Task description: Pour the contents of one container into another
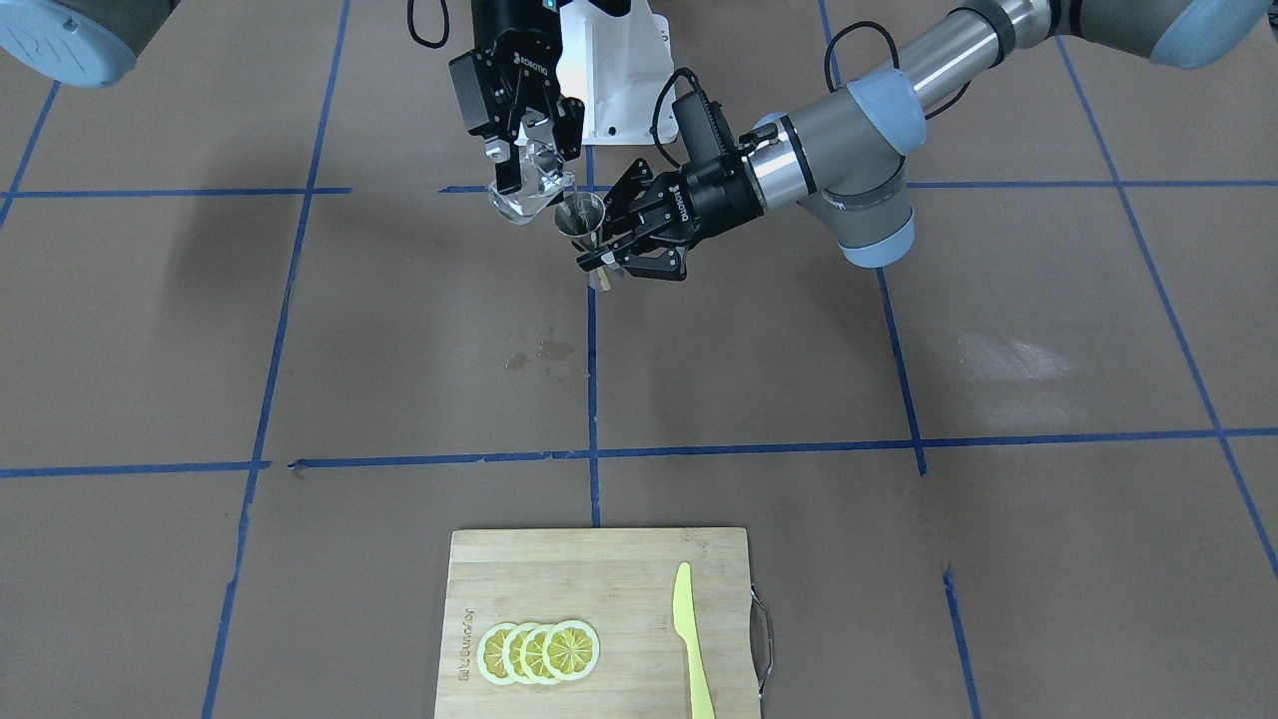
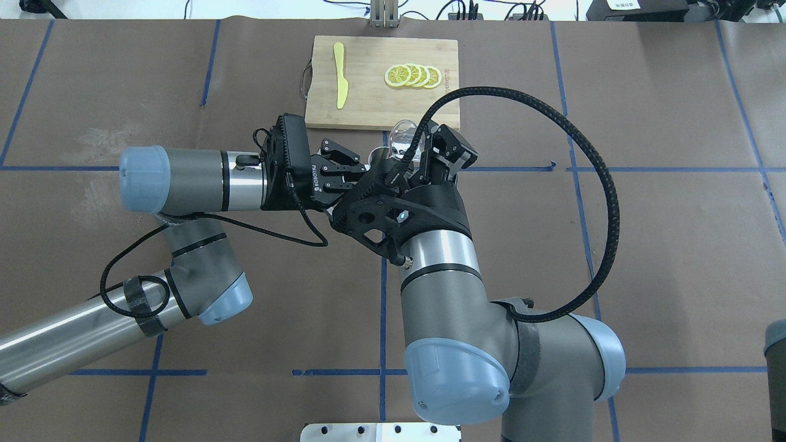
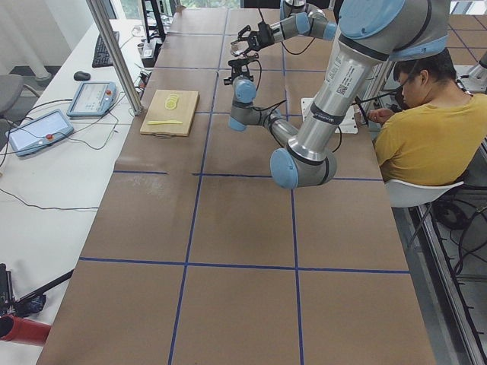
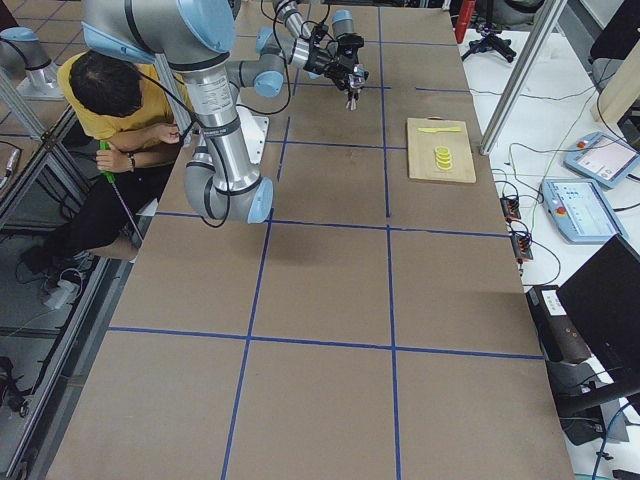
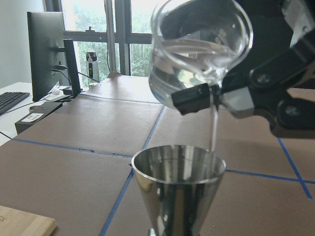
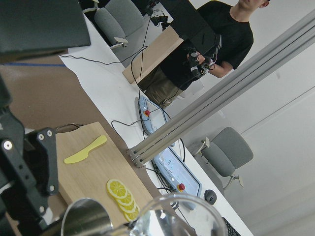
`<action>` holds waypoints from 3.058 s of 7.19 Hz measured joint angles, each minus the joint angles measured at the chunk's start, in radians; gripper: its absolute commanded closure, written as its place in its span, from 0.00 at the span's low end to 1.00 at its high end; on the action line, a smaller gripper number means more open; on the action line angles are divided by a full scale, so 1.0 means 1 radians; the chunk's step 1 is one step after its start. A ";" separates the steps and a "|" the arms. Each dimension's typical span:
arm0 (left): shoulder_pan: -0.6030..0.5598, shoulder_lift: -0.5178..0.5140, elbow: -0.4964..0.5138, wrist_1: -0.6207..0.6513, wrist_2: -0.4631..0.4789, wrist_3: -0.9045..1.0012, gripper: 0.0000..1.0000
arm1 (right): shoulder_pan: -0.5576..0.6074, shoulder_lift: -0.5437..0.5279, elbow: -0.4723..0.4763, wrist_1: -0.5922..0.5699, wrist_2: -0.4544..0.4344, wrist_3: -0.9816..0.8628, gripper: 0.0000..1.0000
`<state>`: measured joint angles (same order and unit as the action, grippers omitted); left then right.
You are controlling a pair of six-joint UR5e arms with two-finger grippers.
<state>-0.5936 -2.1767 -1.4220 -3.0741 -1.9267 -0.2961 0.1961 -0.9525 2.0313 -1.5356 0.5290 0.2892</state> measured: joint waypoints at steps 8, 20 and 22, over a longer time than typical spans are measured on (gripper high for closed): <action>0.002 0.000 0.000 0.000 0.000 0.000 1.00 | -0.001 0.012 -0.017 -0.025 -0.012 -0.002 1.00; 0.005 0.006 -0.002 -0.003 0.000 0.000 1.00 | 0.001 0.029 -0.028 -0.025 -0.018 -0.007 1.00; 0.005 0.006 -0.003 -0.004 0.000 0.000 1.00 | 0.002 0.044 -0.034 -0.026 -0.019 -0.016 1.00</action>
<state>-0.5885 -2.1707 -1.4248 -3.0782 -1.9264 -0.2960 0.1982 -0.9084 1.9972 -1.5611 0.5095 0.2736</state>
